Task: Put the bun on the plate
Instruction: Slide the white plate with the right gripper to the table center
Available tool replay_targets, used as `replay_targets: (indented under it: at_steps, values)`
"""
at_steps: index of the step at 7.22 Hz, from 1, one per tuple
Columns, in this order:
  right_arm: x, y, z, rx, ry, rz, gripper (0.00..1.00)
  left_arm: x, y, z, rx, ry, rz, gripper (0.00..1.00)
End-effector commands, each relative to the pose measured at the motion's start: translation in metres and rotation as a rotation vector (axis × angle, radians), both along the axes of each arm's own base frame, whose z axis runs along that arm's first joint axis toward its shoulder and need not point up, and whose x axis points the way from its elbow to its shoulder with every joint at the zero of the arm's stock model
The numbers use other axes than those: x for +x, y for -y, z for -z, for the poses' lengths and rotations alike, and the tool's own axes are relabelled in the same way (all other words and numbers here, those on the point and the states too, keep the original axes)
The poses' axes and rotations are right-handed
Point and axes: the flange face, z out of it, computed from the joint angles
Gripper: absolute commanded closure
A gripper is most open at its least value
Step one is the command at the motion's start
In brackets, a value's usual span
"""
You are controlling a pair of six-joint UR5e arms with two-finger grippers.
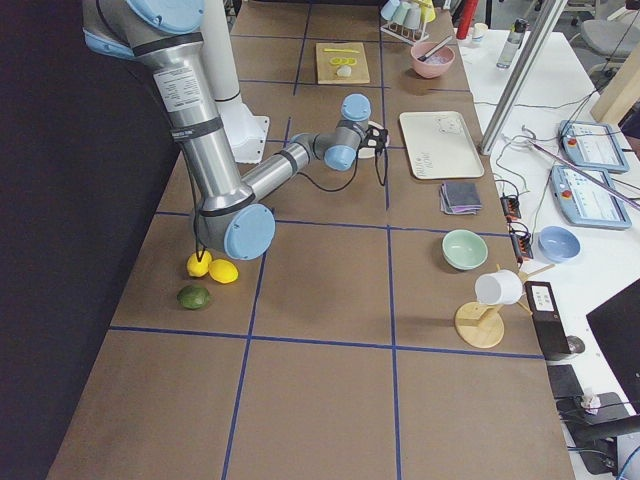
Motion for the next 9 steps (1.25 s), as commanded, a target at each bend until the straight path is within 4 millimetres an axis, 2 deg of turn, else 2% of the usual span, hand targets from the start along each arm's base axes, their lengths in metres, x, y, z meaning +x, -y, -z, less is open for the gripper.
replay_targets:
  at_steps: [1, 3, 4, 5, 6, 7, 8, 9]
  values:
    - [-0.072, -0.034, 0.013, -0.028, -0.03, -0.007, 1.0, 0.0, 0.0, 0.0, 0.001, -0.001, -0.001, 0.0]
    - [-0.089, -0.045, 0.003, -0.02, -0.056, -0.013, 1.0, 0.0, 0.0, 0.0, 0.001, -0.001, -0.001, 0.0]
    - [-0.091, -0.047, 0.004, -0.018, -0.055, -0.01, 0.94, 0.0, 0.0, 0.0, 0.001, -0.001, -0.001, 0.0]
    - [-0.091, -0.048, 0.003, -0.018, -0.057, -0.011, 0.08, 0.001, 0.001, 0.001, -0.015, -0.002, 0.013, 0.0]
    - [-0.086, -0.044, 0.005, -0.01, -0.055, -0.024, 0.0, 0.022, 0.007, 0.007, -0.078, -0.003, 0.04, 0.0]
    - [-0.06, -0.025, 0.012, -0.016, -0.037, -0.041, 0.0, 0.054, 0.012, 0.014, -0.094, -0.008, 0.043, 0.0]
    - [-0.007, -0.005, 0.018, -0.056, -0.034, -0.042, 0.0, 0.115, 0.012, 0.022, -0.101, -0.007, -0.005, 0.0]
    - [0.052, 0.014, 0.009, -0.069, -0.024, -0.063, 0.0, 0.161, 0.017, 0.044, -0.099, -0.013, 0.025, 0.0]
